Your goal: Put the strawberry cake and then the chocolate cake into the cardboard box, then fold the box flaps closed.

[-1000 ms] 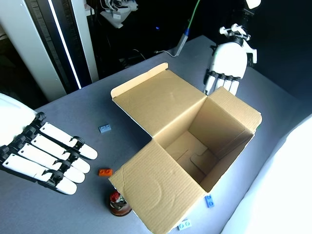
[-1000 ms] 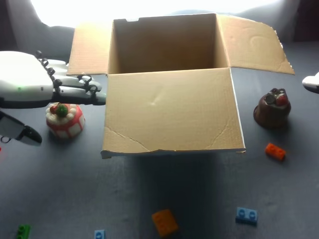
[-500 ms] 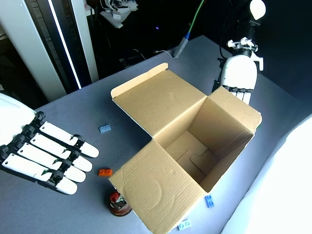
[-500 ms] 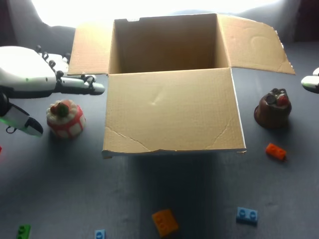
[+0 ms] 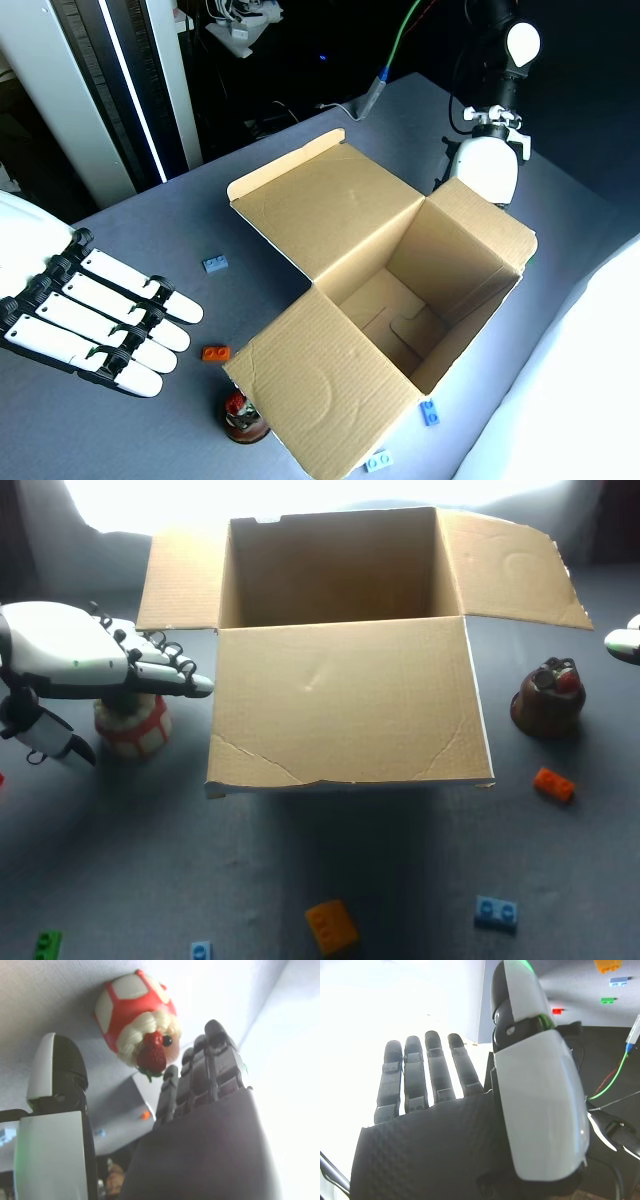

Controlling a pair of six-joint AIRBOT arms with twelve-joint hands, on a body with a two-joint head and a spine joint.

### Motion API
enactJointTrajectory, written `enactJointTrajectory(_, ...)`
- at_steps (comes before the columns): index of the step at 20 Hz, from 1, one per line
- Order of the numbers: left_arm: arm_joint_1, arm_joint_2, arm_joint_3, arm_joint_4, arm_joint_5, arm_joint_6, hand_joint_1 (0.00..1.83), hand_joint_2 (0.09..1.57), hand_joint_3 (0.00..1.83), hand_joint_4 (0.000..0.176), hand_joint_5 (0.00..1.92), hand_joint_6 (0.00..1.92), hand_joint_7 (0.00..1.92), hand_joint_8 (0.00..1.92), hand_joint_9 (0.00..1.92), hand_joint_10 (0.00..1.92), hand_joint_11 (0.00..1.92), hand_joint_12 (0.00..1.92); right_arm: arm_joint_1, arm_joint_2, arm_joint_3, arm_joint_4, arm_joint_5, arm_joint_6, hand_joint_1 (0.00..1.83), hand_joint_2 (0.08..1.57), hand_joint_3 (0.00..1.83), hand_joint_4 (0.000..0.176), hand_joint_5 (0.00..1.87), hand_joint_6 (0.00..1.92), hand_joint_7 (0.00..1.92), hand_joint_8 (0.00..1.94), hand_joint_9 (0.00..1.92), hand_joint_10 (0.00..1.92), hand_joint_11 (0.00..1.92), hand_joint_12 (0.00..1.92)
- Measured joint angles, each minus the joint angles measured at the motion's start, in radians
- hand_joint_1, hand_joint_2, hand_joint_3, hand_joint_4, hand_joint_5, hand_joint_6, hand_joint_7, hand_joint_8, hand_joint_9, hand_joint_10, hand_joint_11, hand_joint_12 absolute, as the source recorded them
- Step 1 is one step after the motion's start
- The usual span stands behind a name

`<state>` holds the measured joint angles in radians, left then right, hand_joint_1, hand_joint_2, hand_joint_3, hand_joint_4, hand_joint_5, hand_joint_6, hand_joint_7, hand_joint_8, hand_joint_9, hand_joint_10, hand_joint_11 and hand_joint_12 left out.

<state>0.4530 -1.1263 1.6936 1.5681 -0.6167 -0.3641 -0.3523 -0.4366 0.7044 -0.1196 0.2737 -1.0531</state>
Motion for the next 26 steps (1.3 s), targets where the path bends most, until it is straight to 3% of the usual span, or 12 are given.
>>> enactJointTrajectory(3,0.0,-0.015,0.012,0.008,0.003,-0.002,1.14,1.03,0.0,0.083,0.04,0.01,0.1,0.01,0.11,0.01,0.0,0.59,0.0,0.0,0.0,0.0,0.002,0.0,0.85,1.06,0.0,0.011,0.1,0.01,0.15,0.01,0.15,0.01,0.0,0.36)
enactJointTrajectory(8,0.013,-0.022,0.019,0.017,0.015,-0.003,1.17,1.02,0.0,0.084,0.03,0.0,0.07,0.0,0.09,0.0,0.0,0.56,0.0,0.0,0.0,0.0,0.005,-0.002,0.93,1.03,0.0,0.018,0.12,0.01,0.14,0.0,0.15,0.01,0.0,0.32)
enactJointTrajectory(9,0.014,-0.024,0.019,0.025,0.017,-0.003,1.16,1.04,0.01,0.081,0.05,0.01,0.08,0.0,0.1,0.01,0.0,0.58,0.0,0.0,0.0,0.0,0.005,-0.003,0.84,1.07,0.0,0.018,0.08,0.0,0.15,0.0,0.16,0.0,0.0,0.41)
enactJointTrajectory(16,0.014,-0.025,0.019,0.023,0.021,-0.003,1.17,1.02,0.0,0.081,0.05,0.01,0.09,0.0,0.12,0.01,0.0,0.61,0.0,0.0,-0.002,0.0,0.006,-0.006,0.9,1.05,0.0,0.021,0.09,0.0,0.16,0.0,0.16,0.0,0.0,0.44)
enactJointTrajectory(19,0.016,-0.031,0.019,0.025,0.026,-0.004,1.27,1.03,0.0,0.085,0.29,0.03,0.37,0.03,0.43,0.1,0.0,1.23,0.0,0.0,-0.002,0.0,0.006,-0.006,0.93,1.04,0.0,0.016,0.11,0.01,0.15,0.0,0.16,0.0,0.0,0.37)
enactJointTrajectory(20,0.02,-0.031,0.019,0.02,0.026,-0.004,1.31,1.03,0.0,0.078,0.38,0.04,0.46,0.05,0.51,0.15,0.01,1.37,0.0,0.0,-0.002,0.0,0.005,-0.006,0.92,1.05,0.0,0.013,0.09,0.0,0.13,0.0,0.14,0.0,0.0,0.31)
enactJointTrajectory(21,0.026,-0.031,0.019,0.016,0.027,-0.004,1.33,1.06,0.0,0.073,0.48,0.04,0.52,0.15,0.38,0.71,0.06,1.5,0.0,0.0,-0.002,0.0,0.005,-0.007,0.9,1.06,0.0,0.011,0.09,0.0,0.12,0.0,0.13,0.0,0.0,0.3)
enactJointTrajectory(22,0.026,-0.031,0.019,0.006,0.028,-0.005,1.32,1.07,0.0,0.049,0.49,0.46,0.29,1.09,0.22,1.45,0.17,1.7,0.0,0.0,-0.002,0.0,0.005,-0.008,0.94,1.05,0.0,0.012,0.08,0.0,0.13,0.0,0.14,0.0,0.0,0.3)
enactJointTrajectory(23,0.026,-0.031,0.019,-0.001,0.03,-0.005,1.32,1.07,0.0,0.049,0.49,0.46,0.29,1.09,0.22,1.45,0.17,1.7,0.0,0.0,-0.002,0.0,0.006,-0.008,0.94,1.05,0.0,0.012,0.08,0.0,0.13,0.0,0.14,0.0,0.0,0.3)
enactJointTrajectory(24,0.026,-0.034,0.019,-0.005,0.031,-0.009,1.33,1.07,0.0,0.047,0.4,0.83,0.21,1.41,0.2,1.61,0.2,1.79,0.0,0.0,-0.003,0.0,0.01,-0.009,0.94,1.04,0.0,0.013,0.08,0.0,0.13,0.0,0.14,0.0,0.0,0.29)
enactJointTrajectory(25,0.026,-0.037,0.016,-0.005,0.034,-0.009,1.33,1.11,0.02,0.027,0.34,1.38,0.16,1.81,0.23,1.9,0.3,1.92,0.0,0.0,-0.002,0.0,0.009,-0.01,0.96,1.03,0.0,0.011,0.1,0.0,0.14,0.0,0.15,0.01,0.0,0.33)
enactJointTrajectory(26,0.026,-0.037,0.015,-0.004,0.032,-0.009,1.12,1.25,0.03,0.0,0.57,1.49,0.18,1.88,0.29,1.92,0.36,1.92,0.0,0.0,-0.002,0.0,0.008,-0.01,0.98,1.02,0.0,0.011,0.12,0.01,0.15,0.0,0.17,0.01,0.0,0.36)
